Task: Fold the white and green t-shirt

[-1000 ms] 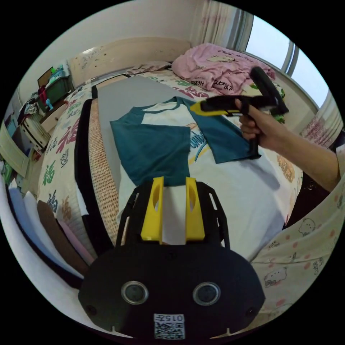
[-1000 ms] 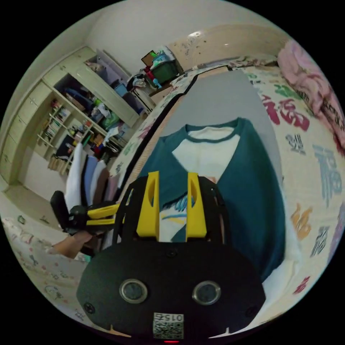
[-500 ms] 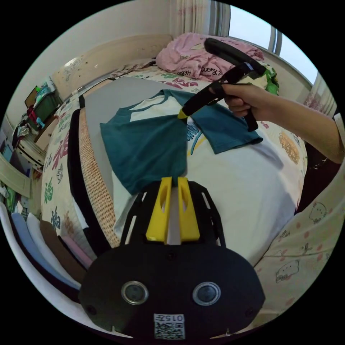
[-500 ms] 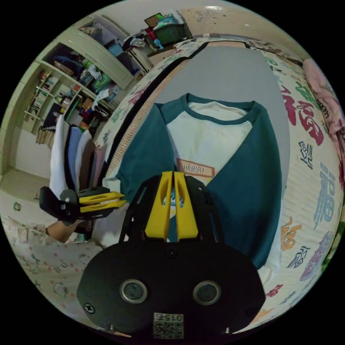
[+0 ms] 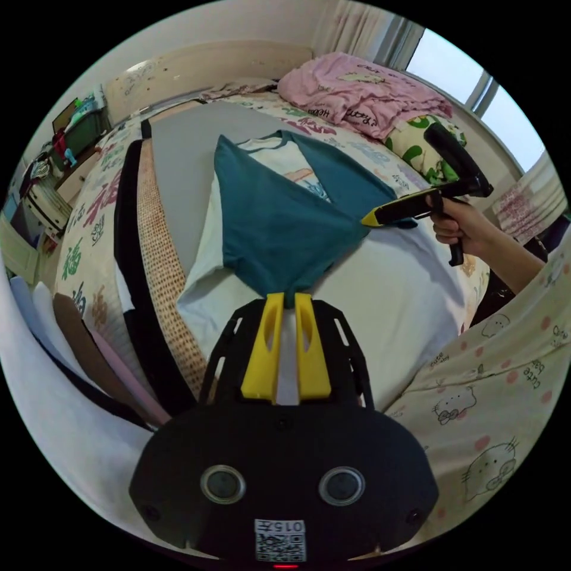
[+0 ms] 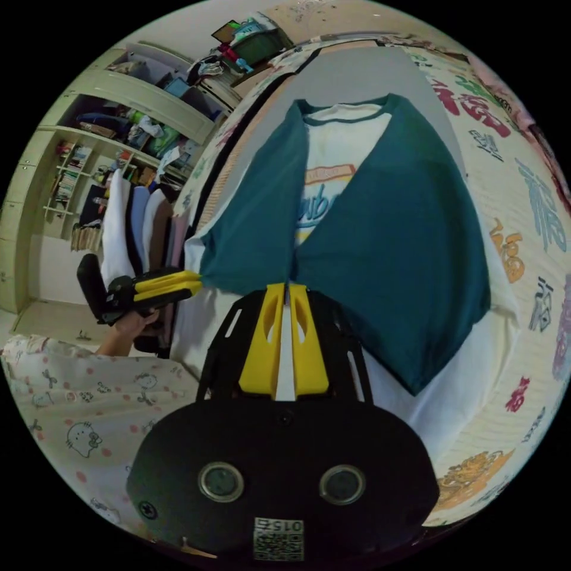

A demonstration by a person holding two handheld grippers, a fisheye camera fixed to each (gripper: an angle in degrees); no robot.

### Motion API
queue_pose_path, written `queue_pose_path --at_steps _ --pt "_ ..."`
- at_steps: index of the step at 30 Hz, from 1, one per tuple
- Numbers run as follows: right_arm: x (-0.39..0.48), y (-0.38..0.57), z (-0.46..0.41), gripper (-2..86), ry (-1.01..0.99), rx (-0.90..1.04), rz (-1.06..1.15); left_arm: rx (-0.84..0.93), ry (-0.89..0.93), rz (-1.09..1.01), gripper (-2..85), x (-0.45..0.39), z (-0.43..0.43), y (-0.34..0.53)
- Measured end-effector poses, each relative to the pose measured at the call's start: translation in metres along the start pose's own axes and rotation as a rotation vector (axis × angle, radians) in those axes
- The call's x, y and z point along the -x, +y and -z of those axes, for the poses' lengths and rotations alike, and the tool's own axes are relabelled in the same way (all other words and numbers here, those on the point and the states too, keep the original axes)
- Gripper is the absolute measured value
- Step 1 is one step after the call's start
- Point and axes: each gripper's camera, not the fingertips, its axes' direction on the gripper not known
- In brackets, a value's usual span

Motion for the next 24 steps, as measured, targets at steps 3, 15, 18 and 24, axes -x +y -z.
queue_pose_path --at_steps 3,15,18,24 --pt "-0.006 -0.001 0.024 4.7 0.026 -0.102 0.003 -0.048 0.021 0.023 3.2 0.004 0.013 0.006" --pt "-0.046 -0.099 0.053 11.3 0.137 -0.372 0.008 -0.384 -0.021 0.245 10.2 0.145 0.006 -0.157" --pt "-0.060 -0.133 0.025 11.4 0.141 -0.317 -0.023 -0.305 0.029 0.280 10.4 0.181 -0.043 -0.194" --pt "-0.066 -0.166 -0.017 10.3 0.155 -0.215 -0.043 -0.168 0.186 0.296 9.5 0.220 -0.117 -0.223"
